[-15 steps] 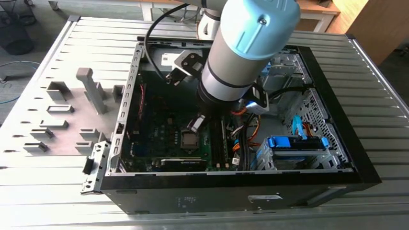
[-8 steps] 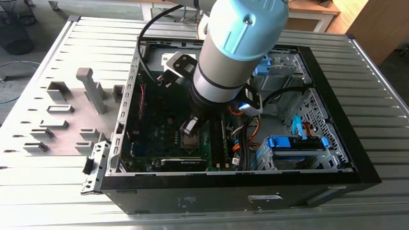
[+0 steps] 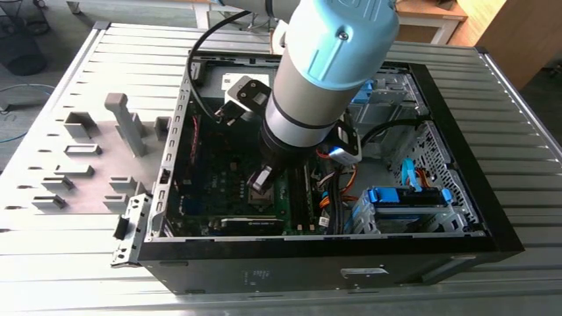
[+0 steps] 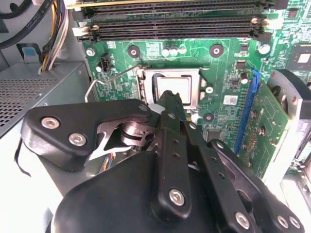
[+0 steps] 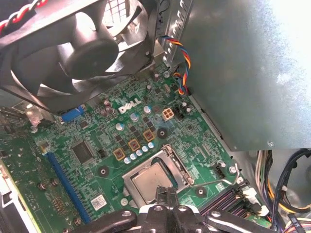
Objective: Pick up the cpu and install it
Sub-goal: 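Close the cpu cover, then install the first cpu locking lever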
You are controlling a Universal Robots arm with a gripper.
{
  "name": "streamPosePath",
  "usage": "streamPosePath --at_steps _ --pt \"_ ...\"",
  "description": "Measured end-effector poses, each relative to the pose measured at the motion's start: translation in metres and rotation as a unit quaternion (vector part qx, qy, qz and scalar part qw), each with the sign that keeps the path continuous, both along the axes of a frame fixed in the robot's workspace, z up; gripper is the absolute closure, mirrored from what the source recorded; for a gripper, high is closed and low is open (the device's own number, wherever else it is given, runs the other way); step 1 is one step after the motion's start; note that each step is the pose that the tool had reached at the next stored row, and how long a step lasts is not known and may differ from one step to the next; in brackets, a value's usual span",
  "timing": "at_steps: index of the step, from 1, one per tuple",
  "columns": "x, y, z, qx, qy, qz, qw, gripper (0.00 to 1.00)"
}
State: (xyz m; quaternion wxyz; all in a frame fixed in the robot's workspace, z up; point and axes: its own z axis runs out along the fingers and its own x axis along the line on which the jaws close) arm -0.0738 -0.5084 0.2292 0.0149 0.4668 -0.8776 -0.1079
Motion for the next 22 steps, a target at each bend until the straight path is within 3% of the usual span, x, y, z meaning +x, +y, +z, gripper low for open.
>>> streamPosePath --at_steps 12,22 --pt "0.0003 0.0000 0.0003 0.0000 0.0000 0.000 1.00000 0.89" --pt "0.0054 0.0000 0.0003 0.0000 0.0000 0.000 1.00000 0.89"
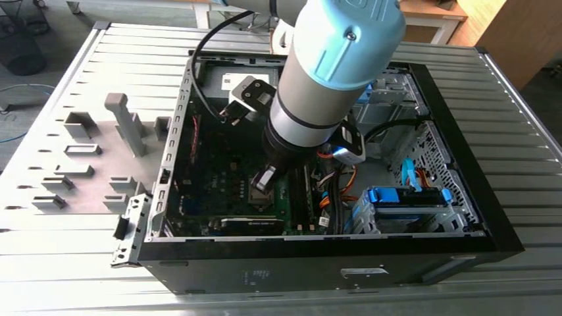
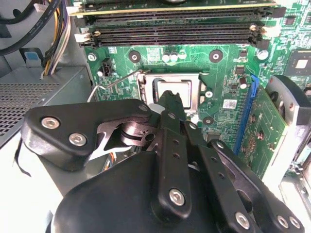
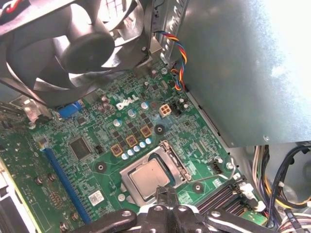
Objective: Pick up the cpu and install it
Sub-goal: 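Install the first cpu locking lever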
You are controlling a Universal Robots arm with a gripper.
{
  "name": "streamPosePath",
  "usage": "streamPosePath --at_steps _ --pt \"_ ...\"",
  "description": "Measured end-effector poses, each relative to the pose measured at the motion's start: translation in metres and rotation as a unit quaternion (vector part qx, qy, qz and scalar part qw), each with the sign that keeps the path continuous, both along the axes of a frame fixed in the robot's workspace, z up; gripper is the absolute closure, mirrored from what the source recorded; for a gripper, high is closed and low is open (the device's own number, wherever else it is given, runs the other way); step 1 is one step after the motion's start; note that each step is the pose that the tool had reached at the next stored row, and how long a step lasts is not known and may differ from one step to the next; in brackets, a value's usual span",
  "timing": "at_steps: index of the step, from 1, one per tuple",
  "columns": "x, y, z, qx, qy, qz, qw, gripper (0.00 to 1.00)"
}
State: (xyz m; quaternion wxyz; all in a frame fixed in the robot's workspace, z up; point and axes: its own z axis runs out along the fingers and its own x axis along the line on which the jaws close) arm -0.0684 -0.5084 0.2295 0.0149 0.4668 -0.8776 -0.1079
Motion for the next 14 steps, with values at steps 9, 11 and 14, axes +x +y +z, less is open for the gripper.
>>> streamPosePath --at_steps 9,11,14 --pt "0.0003 0.0004 0.0064 0.0029 0.0000 0.000 1.00000 0.89" --pt "0.0004 0.0004 0.0080 0.0030 0.0000 0.000 1.00000 0.89" --pt "0.0006 0.0004 0.0115 0.0045 0.0000 0.000 0.99999 0.89"
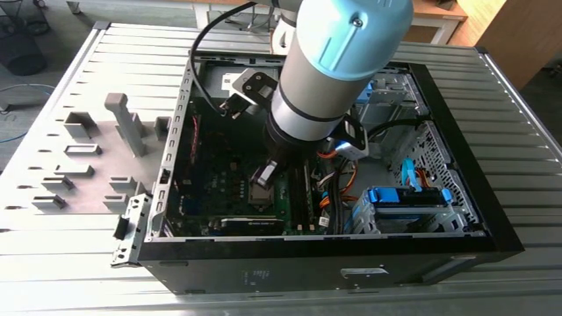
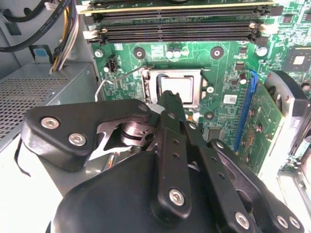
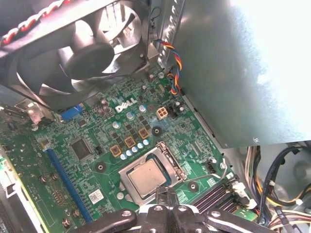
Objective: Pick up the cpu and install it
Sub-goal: 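Install the first cpu locking lever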
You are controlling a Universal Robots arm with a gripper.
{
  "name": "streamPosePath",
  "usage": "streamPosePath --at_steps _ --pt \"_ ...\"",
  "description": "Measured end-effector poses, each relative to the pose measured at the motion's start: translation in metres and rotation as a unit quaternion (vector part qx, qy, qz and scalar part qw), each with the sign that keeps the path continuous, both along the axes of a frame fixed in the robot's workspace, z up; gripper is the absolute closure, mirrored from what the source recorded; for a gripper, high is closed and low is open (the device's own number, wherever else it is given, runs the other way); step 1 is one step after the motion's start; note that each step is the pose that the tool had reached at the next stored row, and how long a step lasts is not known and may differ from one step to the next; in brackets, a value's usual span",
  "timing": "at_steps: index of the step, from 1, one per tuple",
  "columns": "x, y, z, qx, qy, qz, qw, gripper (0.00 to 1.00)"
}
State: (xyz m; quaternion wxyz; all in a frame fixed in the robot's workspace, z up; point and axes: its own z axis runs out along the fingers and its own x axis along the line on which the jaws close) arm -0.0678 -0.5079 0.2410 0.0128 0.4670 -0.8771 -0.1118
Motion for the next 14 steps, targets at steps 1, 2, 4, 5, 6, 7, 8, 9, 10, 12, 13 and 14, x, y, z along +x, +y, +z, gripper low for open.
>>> streamPosePath --at_steps 1,2,4,5,6,7,8,9,10,12,13,14 --pt "0.0000 0.0000 0.0010 0.0007 0.0000 0.000 1.00000 0.89" --pt "0.0000 0.0000 0.0015 0.0017 0.0000 0.000 1.00000 0.89" --pt "0.0001 0.0001 0.0016 0.0042 0.0000 0.000 0.99999 0.89" --pt "0.0001 0.0004 0.0016 0.0056 0.0000 0.000 0.99998 0.89" --pt "0.0002 0.0010 0.0017 0.0073 0.0000 0.000 0.99997 0.89" --pt "0.0003 0.0017 0.0016 0.0090 0.0000 0.000 0.99996 0.89" --pt "0.0003 0.0024 0.0017 0.0108 0.0000 0.000 0.99994 0.89" --pt "0.0004 0.0031 0.0017 0.0128 0.0000 0.000 0.99992 0.89" --pt "0.0004 0.0039 0.0016 0.0147 0.0000 0.000 0.99989 0.89" --pt "0.0007 0.0060 0.0016 0.0177 0.0000 0.000 0.99984 0.89" --pt "0.0009 0.0073 0.0017 0.0186 0.0000 0.000 0.99983 0.89" --pt "0.0013 0.0087 0.0017 0.0191 0.0000 0.000 0.99982 0.89"
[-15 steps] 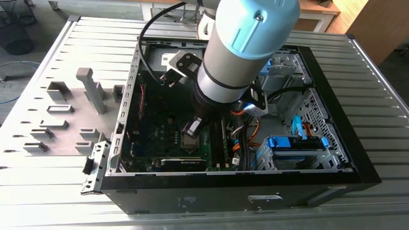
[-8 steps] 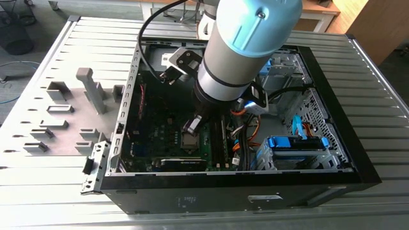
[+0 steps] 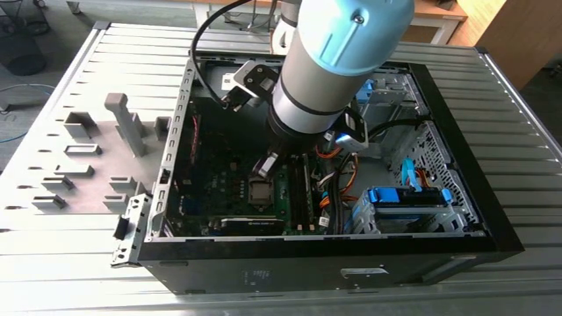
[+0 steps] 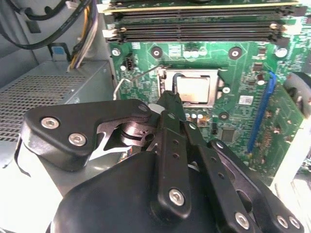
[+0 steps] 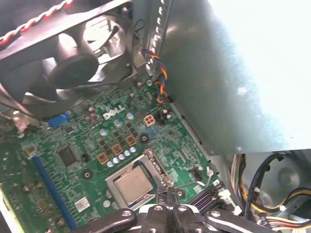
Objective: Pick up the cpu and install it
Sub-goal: 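Install the first cpu locking lever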
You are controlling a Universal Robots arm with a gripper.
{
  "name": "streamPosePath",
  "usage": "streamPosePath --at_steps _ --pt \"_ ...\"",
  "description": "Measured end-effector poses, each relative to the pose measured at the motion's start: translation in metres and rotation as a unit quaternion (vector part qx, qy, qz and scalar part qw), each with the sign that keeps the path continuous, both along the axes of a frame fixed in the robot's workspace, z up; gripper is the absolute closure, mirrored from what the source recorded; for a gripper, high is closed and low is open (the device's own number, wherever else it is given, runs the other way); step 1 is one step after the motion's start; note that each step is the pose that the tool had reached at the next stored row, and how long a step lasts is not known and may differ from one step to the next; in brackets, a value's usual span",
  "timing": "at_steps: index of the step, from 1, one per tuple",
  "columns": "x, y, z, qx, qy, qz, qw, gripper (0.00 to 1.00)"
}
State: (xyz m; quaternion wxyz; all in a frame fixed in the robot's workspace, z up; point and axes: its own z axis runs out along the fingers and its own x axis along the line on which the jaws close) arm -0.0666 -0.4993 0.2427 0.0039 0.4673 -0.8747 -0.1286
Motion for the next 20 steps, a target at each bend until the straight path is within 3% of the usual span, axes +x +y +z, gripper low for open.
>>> streamPosePath --at_steps 20 --pt "0.0179 0.0162 0.0024 0.0061 0.0000 0.000 0.99998 0.89"
